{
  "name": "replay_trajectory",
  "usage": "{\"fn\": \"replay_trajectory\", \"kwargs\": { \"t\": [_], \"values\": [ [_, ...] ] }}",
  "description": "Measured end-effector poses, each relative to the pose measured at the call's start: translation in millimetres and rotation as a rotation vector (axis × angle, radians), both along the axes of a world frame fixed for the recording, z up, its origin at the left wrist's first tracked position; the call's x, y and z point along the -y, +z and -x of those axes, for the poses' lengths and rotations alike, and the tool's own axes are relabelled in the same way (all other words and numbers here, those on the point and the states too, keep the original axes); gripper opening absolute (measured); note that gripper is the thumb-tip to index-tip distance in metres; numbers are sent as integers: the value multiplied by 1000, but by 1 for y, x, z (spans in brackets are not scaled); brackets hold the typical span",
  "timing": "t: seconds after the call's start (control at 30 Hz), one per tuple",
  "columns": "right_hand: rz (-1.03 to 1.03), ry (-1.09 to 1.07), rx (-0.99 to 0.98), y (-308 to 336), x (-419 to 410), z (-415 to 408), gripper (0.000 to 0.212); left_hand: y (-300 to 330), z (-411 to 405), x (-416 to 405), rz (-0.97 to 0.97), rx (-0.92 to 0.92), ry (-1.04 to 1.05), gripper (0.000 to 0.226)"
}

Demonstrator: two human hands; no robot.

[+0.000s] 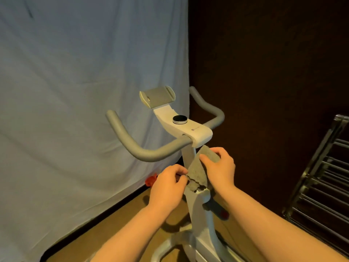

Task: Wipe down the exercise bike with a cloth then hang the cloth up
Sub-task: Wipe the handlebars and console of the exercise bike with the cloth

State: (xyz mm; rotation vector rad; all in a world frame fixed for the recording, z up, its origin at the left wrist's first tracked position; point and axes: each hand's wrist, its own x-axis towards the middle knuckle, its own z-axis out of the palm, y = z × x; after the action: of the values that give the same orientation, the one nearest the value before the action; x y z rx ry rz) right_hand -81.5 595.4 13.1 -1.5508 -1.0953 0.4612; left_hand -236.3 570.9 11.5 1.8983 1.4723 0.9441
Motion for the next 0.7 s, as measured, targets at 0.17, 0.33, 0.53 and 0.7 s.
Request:
{"fn": "replay_trajectory", "kwargs": {
  "t": [0.17, 0.33, 0.53, 0.7],
  "values": [
    [-85, -58, 139, 21, -45, 34, 19, 12, 31, -23, -10, -11, -96, 17],
    [-110, -34, 203, 13, -63, 86, 35, 23, 68, -54, -99, -160, -222, 16],
    [-45, -104, 373, 6, -68, 85, 59, 29, 91, -75, -230, -157, -384, 19],
    [82, -43, 504, 9, -62, 85, 57, 24, 89, -69, -178, -49, -462, 16]
  ]
}}
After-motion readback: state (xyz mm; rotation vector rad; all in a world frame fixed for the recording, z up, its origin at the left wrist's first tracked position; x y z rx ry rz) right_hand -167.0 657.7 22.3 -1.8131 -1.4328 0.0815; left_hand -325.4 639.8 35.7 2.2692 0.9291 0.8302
